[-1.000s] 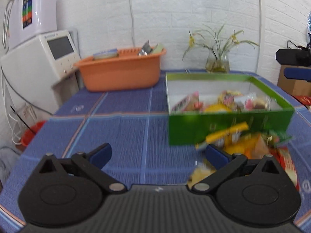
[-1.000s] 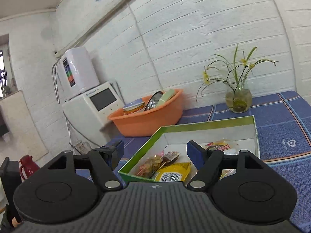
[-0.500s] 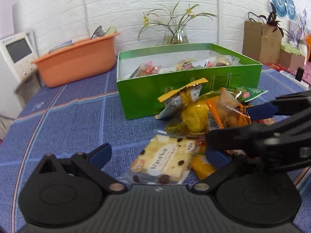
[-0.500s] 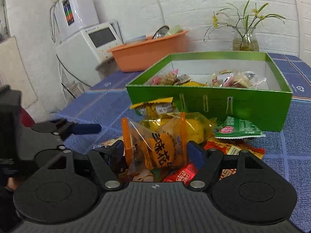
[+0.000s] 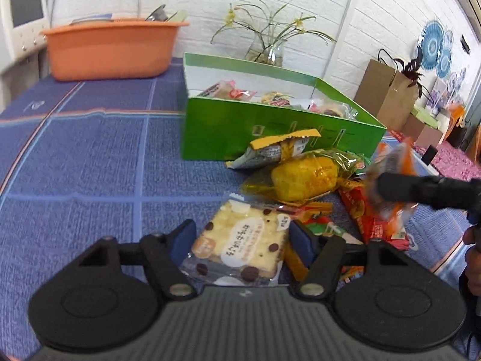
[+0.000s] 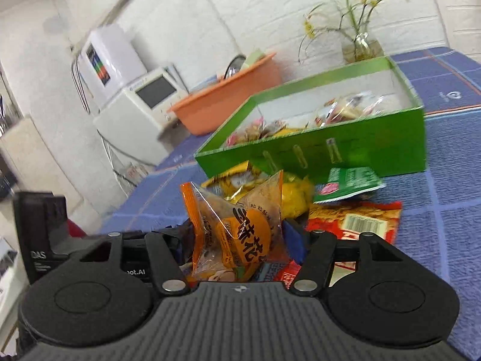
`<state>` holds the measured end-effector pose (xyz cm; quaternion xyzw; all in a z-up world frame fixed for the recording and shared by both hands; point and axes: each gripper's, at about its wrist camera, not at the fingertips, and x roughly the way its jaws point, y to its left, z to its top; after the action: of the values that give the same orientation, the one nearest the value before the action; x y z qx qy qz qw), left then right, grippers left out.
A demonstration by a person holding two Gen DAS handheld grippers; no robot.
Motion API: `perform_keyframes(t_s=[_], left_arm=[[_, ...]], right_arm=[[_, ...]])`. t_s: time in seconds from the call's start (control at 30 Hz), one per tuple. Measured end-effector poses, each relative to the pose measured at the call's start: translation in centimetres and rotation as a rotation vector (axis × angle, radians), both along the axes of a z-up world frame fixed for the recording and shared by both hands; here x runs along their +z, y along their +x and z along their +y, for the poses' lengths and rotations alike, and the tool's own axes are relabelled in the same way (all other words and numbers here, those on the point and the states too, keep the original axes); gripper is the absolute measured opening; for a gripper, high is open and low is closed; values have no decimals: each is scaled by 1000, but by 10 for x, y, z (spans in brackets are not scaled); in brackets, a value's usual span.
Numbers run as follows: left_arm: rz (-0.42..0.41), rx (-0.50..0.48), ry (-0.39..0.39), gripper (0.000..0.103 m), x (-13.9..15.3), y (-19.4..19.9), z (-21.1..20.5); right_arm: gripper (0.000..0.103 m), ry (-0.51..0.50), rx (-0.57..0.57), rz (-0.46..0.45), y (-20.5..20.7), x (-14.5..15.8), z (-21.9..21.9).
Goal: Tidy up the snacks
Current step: 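Carry the cake packet with left gripper while right carries the orange bag into the box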
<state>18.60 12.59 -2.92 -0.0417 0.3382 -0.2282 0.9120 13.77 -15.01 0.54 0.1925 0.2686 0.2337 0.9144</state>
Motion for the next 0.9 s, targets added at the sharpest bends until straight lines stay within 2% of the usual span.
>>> perform_keyframes(t_s=[0.07,0.13,0.2,0.23,0.3,0.53,0.6,0.63,0.7,0.8,0.83,0.9], left_arm=[[-2,4,25,66,1,-8,2],[-17,18,90,68,0,-21,5],[-61,36,264,81,-3,-35,-1],[-103,52,318,94,-4,-44,-2],[-144,44,347,95,-6,-58,-2],[-100,46,284,86,-6,-55,5],[-81,46,261,78,-4,-48,7],[-69,41,232,61,-3,-45,8],[-30,48,186,60,1,-42,11],[49,39,-10,60,7,-48,29],[53,58,-55,60,10,-52,34],[16,111,-90,60,20,-65,41]], right_arm=[[100,10,-18,-15,-7,3,-6],[101,20,-28,-19,-12,4,-10],[101,35,-23,-17,-15,4,-12],[101,44,-17,-16,-15,4,-12],[101,48,-3,-20,-16,4,-10],[101,25,47,-48,-25,5,1],[101,18,52,-55,-27,5,3],[101,21,52,-57,-29,5,3],[101,31,46,-59,-31,5,1],[101,47,26,-65,-36,4,-4],[101,51,18,-63,-37,4,-5],[101,53,8,-58,-37,5,-8]])
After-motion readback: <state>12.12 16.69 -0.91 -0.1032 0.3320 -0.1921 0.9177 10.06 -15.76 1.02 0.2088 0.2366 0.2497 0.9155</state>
